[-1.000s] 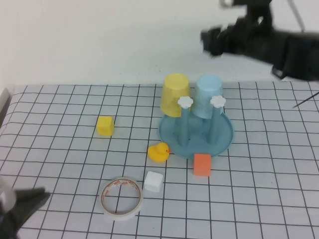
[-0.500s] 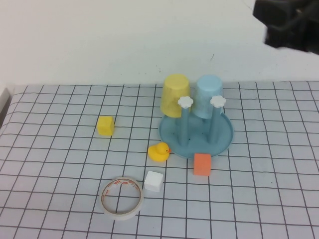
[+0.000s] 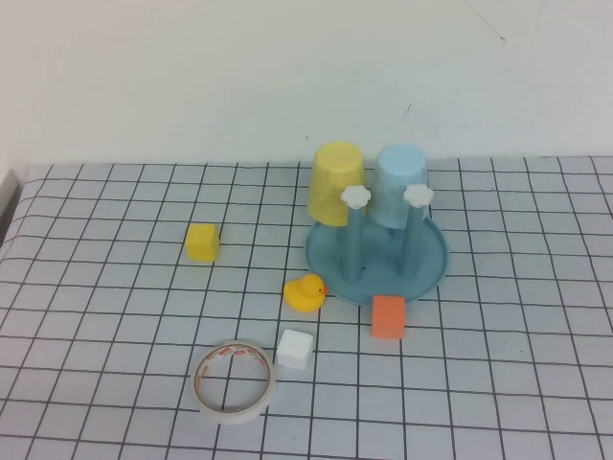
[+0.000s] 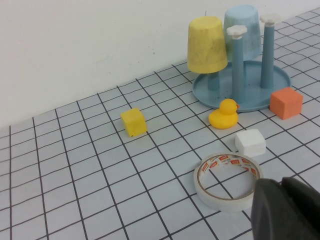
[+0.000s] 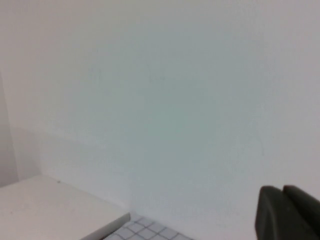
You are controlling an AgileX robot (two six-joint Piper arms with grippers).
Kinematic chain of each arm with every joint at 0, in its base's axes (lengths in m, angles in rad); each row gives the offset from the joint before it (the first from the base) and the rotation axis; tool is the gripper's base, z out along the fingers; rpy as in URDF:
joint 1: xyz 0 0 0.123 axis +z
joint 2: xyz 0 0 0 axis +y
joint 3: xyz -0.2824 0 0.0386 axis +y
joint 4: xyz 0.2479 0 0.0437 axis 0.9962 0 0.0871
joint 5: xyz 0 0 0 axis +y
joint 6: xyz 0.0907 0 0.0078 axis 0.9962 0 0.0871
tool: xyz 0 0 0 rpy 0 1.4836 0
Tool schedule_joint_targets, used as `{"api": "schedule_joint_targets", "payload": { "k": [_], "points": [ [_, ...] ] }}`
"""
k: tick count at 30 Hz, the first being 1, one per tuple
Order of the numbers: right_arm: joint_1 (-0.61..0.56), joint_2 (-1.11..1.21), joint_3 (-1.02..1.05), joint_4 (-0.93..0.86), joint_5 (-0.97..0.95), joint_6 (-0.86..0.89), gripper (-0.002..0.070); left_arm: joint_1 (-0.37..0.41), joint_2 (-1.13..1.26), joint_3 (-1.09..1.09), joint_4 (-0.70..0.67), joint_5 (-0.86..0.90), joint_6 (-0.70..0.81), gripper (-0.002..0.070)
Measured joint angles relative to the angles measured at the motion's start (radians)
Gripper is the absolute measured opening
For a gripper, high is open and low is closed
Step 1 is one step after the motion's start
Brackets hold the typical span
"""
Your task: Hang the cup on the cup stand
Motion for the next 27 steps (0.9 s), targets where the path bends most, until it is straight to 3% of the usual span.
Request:
{"api": "schedule_joint_targets", "payload": {
  "k": [10, 27],
  "points": [
    [0.0, -0.29, 0.091, 0.0, -0.025, 0.0, 0.0001, 0.0, 0.0, 0.0, 0.0, 0.003, -0.001, -0.0002],
    [0.0, -0.313, 0.235, 0.0, -0.047, 0.0, -0.0001, 0.0, 0.0, 0.0, 0.0, 0.003, -0.001, -0.0002]
  ]
}}
